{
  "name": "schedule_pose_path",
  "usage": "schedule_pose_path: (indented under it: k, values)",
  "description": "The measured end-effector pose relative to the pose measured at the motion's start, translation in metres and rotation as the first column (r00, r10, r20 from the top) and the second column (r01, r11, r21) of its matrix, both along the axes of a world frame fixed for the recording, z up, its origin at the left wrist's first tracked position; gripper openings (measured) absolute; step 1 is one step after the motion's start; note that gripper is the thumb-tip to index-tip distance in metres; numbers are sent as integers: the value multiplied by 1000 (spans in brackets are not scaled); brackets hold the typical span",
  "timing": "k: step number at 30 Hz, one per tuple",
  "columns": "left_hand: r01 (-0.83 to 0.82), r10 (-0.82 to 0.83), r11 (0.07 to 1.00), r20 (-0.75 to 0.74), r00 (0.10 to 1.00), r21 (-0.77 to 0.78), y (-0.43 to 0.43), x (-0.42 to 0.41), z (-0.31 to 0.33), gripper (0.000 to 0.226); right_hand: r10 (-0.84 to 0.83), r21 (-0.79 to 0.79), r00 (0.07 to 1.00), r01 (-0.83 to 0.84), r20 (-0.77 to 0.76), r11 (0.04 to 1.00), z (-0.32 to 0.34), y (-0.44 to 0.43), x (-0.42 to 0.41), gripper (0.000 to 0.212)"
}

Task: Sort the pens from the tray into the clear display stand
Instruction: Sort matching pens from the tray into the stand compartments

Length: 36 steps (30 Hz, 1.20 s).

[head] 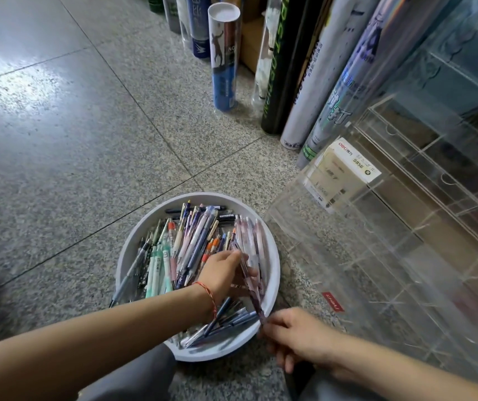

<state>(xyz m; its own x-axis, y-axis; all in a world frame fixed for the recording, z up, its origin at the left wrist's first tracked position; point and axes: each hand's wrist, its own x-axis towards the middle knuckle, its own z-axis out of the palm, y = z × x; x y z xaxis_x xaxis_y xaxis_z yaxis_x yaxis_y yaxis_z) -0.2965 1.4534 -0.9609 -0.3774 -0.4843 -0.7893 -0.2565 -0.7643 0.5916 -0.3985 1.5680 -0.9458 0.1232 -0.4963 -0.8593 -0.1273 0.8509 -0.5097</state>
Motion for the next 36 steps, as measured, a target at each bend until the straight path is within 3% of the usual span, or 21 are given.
schedule_pose_path:
  k: [4,6,9,14,17,23,25,27,30,33,36]
  values:
    - [13,-1,991,87,996,-133,-12,8,-9,23,-16,-24,998,14,-67,1000,-23,-19,-7,13]
    - [-3,21,989,116,993,-149,-16,11,-11,28,-77,-31,973,73,-215,997,-39,-28,-16,10]
    - [-37,49,995,126,991,-97,-18,12,-16,29,-36,-69,859,1,-510,998,-64,-35,-21,19]
    - [82,-71,995,188,980,-50,-15,7,-23,21,150,-25,643,-255,-751,967,-78,-45,-4,21]
    - [110,-98,992,184,978,-61,-14,4,-27,19,193,-28,656,-311,-730,950,-78,-50,1,22]
    - [104,-97,994,152,984,-34,-13,5,-30,22,176,34,676,-219,-715,975,-84,-59,3,10]
    - [94,-90,995,147,985,-20,-12,7,-31,22,160,60,692,-167,-704,984,-83,-60,4,16]
    - [96,-93,995,154,984,-18,-12,10,-33,19,178,53,699,-196,-692,979,-81,-58,4,9]
    - [87,-85,996,152,985,-5,-12,13,-35,16,153,46,691,-170,-707,984,-74,-52,7,21]
    - [52,-55,998,141,989,31,-13,16,-39,17,49,-21,767,-81,-640,997,-64,-44,11,40]
    - [36,-45,997,128,991,72,-15,20,-41,14,0,-38,854,-23,-521,999,-47,-31,13,38]
